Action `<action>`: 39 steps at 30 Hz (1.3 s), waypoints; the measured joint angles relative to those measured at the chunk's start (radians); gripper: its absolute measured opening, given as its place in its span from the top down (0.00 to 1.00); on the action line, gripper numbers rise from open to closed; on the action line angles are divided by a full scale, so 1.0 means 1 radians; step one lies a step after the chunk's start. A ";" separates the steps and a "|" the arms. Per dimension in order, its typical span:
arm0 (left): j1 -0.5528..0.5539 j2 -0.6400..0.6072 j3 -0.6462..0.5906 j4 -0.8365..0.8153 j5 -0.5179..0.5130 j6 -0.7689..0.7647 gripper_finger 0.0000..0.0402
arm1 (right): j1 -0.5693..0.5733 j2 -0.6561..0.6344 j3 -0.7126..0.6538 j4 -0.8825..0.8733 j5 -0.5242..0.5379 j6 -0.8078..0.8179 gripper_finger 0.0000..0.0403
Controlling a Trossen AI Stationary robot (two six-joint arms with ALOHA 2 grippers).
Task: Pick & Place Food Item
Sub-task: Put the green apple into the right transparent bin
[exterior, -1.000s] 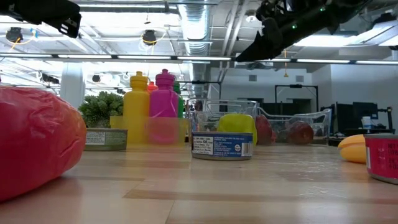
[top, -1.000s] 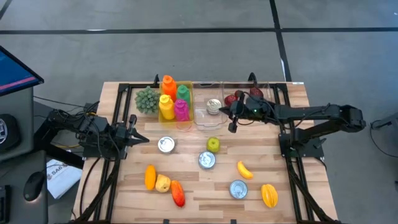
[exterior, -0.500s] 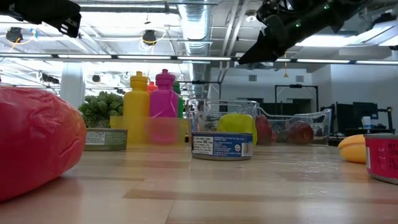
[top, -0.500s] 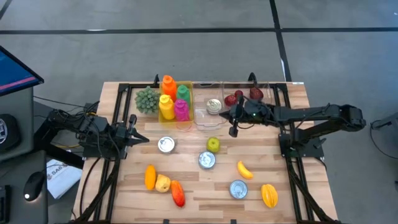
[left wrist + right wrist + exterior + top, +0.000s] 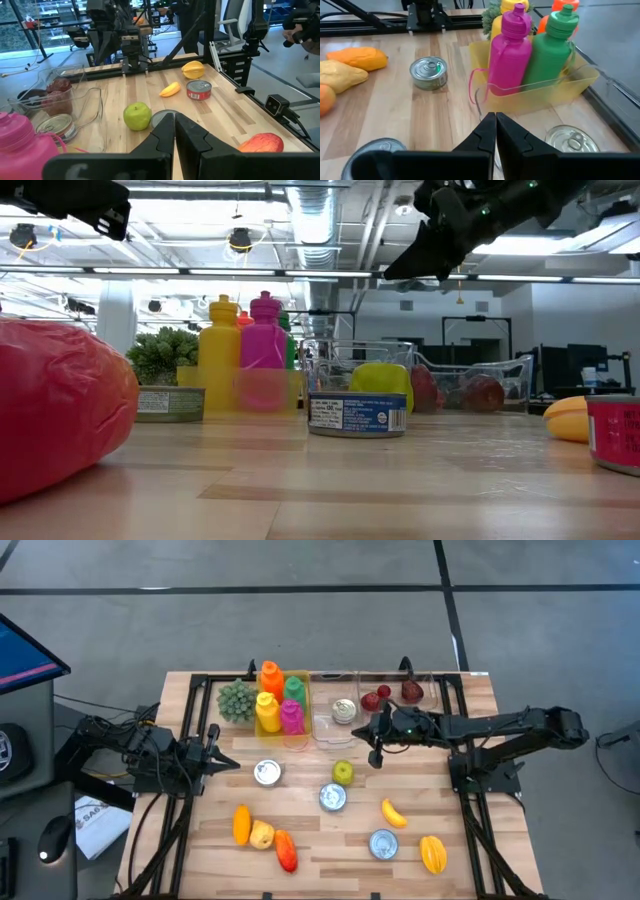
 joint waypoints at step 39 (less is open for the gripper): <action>0.000 0.003 -0.093 0.224 0.000 0.111 0.99 | 0.180 0.000 0.001 0.130 0.300 0.312 1.00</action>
